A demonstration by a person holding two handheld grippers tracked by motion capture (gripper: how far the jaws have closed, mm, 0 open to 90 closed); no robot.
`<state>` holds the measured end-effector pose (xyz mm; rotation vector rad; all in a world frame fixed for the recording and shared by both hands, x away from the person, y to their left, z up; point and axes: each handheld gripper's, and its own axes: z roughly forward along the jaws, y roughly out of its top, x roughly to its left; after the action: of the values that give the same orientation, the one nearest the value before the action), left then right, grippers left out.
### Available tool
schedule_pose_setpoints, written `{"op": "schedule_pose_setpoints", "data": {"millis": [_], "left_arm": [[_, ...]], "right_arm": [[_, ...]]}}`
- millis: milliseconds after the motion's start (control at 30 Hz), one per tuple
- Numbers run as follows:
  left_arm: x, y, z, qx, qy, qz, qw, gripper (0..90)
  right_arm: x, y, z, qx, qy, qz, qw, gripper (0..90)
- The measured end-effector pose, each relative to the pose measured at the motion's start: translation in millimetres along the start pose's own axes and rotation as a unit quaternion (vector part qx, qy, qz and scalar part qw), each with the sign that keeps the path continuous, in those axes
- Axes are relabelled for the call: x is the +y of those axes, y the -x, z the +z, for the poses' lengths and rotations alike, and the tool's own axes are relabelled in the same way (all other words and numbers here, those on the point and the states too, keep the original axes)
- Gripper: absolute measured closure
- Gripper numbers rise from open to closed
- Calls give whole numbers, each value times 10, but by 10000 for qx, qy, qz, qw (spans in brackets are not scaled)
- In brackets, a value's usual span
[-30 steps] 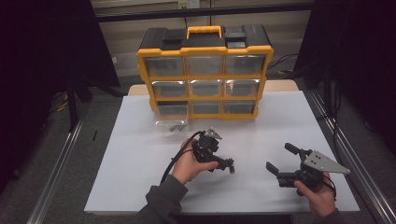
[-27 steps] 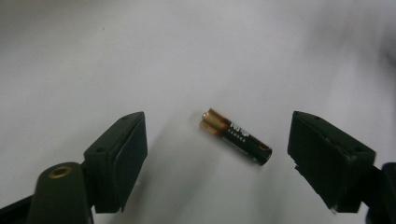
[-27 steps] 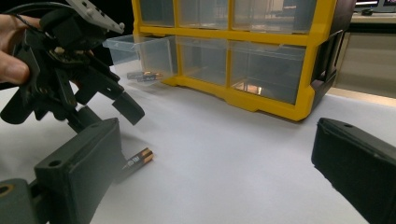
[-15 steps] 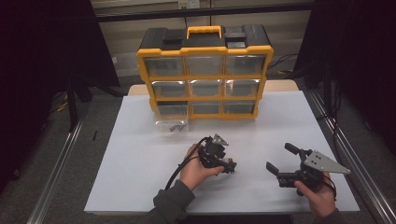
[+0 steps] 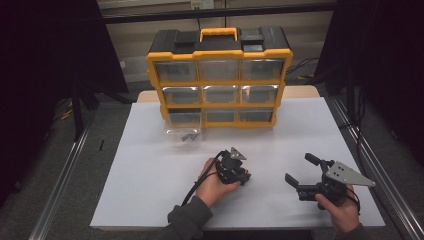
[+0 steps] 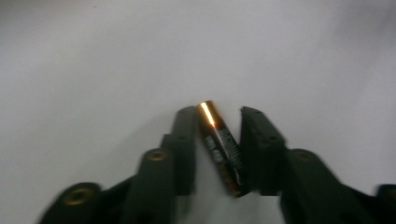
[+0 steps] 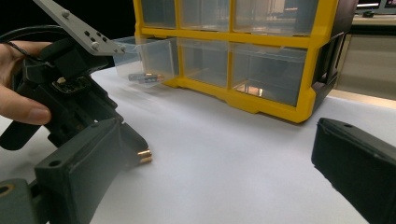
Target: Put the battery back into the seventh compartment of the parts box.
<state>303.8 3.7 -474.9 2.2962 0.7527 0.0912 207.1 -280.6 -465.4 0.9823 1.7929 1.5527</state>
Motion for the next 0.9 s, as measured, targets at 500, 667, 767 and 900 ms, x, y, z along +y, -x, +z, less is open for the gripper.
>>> {"op": "schedule_pose_setpoints", "data": {"millis": [500,667,767,900], "left_arm": [[-32,-89,-60,-384,-60,-492,9980,775],[-27,-140,-119,-405,68,-642,9971,775],[-25,-188,-169,-452,124,-715,9963,775],[-22,-238,-219,-502,236,-844,9949,775]], "right_arm": [[3,0,-2,5,5,1,10000,18],[4,0,-2,-8,21,16,10000,19],[4,3,-2,19,11,12,10000,18],[4,2,-1,6,20,2,10000,19]]}}
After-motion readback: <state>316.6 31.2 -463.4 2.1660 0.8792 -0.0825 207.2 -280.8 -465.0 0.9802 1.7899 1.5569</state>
